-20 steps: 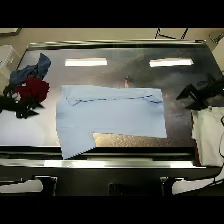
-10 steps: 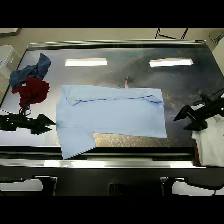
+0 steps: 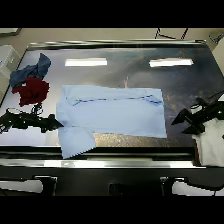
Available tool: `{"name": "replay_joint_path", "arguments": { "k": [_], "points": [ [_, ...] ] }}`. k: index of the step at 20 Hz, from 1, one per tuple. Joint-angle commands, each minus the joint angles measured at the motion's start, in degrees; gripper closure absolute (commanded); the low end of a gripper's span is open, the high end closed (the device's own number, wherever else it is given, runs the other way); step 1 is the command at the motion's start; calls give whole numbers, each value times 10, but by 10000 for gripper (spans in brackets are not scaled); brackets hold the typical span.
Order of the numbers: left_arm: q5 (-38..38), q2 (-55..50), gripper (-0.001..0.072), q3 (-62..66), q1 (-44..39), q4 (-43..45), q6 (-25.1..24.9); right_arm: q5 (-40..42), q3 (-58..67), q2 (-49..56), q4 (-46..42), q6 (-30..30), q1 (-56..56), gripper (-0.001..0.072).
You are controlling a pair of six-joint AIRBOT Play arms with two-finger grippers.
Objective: Fold the clothes and pants, and hang the long-sleeved shirts on hangers.
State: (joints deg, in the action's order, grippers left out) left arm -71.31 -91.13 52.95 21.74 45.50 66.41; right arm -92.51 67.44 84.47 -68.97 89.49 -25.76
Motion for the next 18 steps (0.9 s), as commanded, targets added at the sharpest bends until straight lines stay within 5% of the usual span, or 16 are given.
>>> {"name": "replay_joint_path", "arguments": {
  "k": [1, 9, 15, 17, 18],
  "points": [
    [-8, 8, 688, 0, -6, -5, 2, 37, -64, 0, -43, -10, 0, 47],
    [-28, 44, 687, 0, -7, -5, 2, 167, -159, 9, 101, -56, 0, 91],
    [-28, 51, 688, 0, -7, -5, 11, 189, -161, 20, 119, -47, 25, 110],
    [-32, 52, 688, 0, -6, -5, 17, 190, -161, 23, 104, -52, 56, 292],
    [-37, 55, 688, 0, -6, -5, 17, 185, -161, 21, 105, -61, 64, 452]
  ]
}}
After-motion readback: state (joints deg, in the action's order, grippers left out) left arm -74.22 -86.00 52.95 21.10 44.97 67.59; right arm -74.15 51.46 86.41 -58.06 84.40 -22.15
